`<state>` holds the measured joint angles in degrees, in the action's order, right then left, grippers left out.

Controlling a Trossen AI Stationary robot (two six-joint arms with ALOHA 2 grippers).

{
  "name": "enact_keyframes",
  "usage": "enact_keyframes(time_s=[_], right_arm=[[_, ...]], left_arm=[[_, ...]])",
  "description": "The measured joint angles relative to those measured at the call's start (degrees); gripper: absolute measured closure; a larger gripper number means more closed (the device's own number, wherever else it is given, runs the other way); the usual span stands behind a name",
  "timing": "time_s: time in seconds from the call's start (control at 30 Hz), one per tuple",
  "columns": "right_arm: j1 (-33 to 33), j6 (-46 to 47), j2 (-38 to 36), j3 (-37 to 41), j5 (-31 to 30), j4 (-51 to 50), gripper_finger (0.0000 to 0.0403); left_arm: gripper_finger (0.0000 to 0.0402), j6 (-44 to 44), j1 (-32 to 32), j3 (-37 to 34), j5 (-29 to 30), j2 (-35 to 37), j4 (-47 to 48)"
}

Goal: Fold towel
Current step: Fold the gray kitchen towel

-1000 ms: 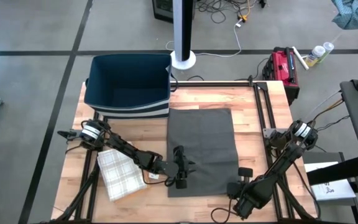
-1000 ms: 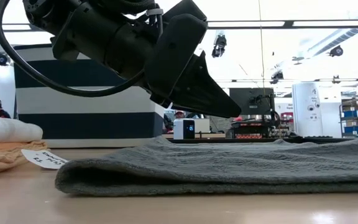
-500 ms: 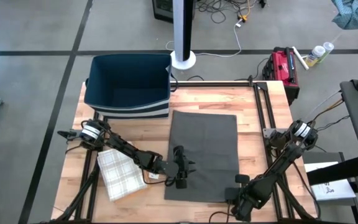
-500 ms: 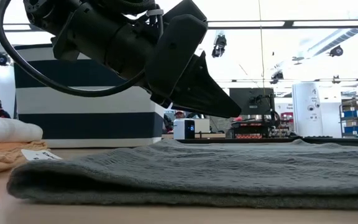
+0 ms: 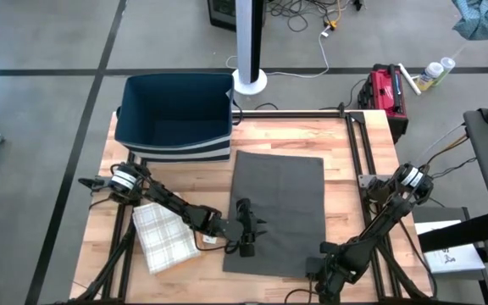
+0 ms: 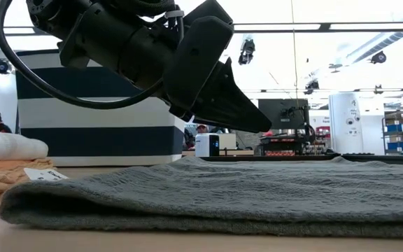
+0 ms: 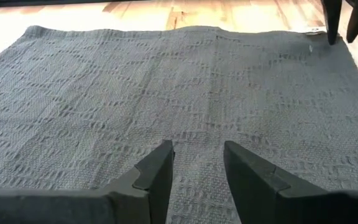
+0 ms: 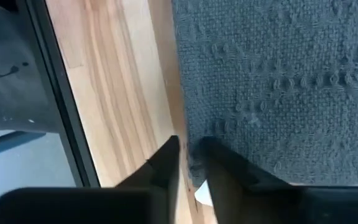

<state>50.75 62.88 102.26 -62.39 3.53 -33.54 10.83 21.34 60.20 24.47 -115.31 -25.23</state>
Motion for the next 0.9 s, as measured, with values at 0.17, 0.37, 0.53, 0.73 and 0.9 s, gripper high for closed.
enact_keyframes(time_s=[0.17,0.37,0.53,0.73,0.9], right_arm=[[-1.1,-1.9,-2.1,0.0,-0.3,-2.5,0.0283],[-1.8,-0.9,-9.1,-2.1,-16.0,-18.0,0.026],[-1.6,2.4,-15.1,-2.7,-33.3,-29.9,0.0263],[-3.1,1.9,-18.9,2.0,-43.2,-30.9,0.0283],[-8.7,0.5,-19.6,10.3,-35.4,-26.3,0.0313]], left_arm=[[0.0266,-0.5,0.0,0.0,0.0,0.0,0.6],[0.0269,-1.9,0.0,0.0,0.0,2.0,4.6],[0.0265,-3.3,0.0,0.0,0.0,4.1,9.5],[0.0271,-0.8,-0.1,0.0,0.0,4.5,18.9],[0.0276,3.5,-0.1,-0.2,-1.7,3.9,23.2]])
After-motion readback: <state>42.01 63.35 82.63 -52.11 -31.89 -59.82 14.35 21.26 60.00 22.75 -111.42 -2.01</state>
